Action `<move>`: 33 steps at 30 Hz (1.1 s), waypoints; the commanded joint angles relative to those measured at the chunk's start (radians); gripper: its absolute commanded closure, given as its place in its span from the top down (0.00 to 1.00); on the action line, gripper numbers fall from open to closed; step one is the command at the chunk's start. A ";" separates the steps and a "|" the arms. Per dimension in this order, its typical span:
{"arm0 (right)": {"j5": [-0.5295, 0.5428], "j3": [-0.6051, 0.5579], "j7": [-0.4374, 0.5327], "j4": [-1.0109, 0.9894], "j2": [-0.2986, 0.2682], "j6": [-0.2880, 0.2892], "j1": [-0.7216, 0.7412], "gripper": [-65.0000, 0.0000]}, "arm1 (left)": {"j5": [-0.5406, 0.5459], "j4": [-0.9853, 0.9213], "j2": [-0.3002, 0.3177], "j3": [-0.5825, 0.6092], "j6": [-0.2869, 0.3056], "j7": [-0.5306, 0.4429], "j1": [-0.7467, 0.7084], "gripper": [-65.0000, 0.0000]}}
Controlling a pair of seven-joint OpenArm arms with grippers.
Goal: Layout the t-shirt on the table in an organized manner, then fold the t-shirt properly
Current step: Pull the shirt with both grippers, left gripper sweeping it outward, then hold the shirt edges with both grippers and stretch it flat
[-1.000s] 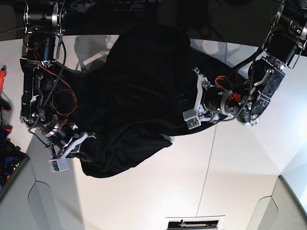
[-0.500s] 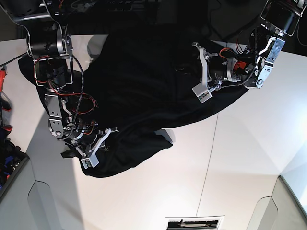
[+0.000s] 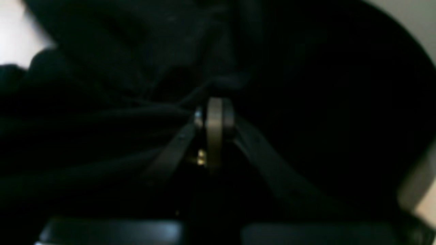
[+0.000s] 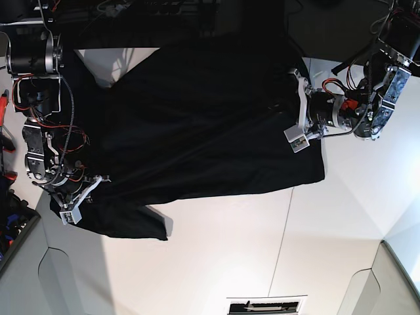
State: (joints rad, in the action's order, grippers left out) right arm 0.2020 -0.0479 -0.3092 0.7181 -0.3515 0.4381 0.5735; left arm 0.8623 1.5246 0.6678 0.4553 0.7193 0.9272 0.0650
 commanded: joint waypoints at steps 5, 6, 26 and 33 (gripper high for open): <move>0.080 0.005 -0.055 0.062 -0.011 -0.016 0.008 0.00 | -0.080 0.002 0.008 -0.008 -0.021 -0.006 0.071 0.18; 0.094 0.009 -0.063 0.087 -0.009 -0.016 0.005 0.00 | -0.099 0.002 0.009 -0.008 -0.021 -0.022 0.082 0.18; 0.075 0.044 -0.169 0.304 0.021 -0.016 -0.095 0.00 | -0.119 -0.204 0.011 -0.008 -0.021 -0.138 0.280 0.18; -0.038 0.044 -0.074 0.304 -0.020 -0.018 -0.233 0.00 | -0.166 -0.229 0.011 -0.008 -0.021 -0.138 0.280 0.18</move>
State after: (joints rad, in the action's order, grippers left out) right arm 0.1883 -0.0074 -0.3389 1.0172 -0.3523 0.4259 0.3370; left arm 0.6895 1.2884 0.6624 0.4572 0.6956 0.8024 0.3218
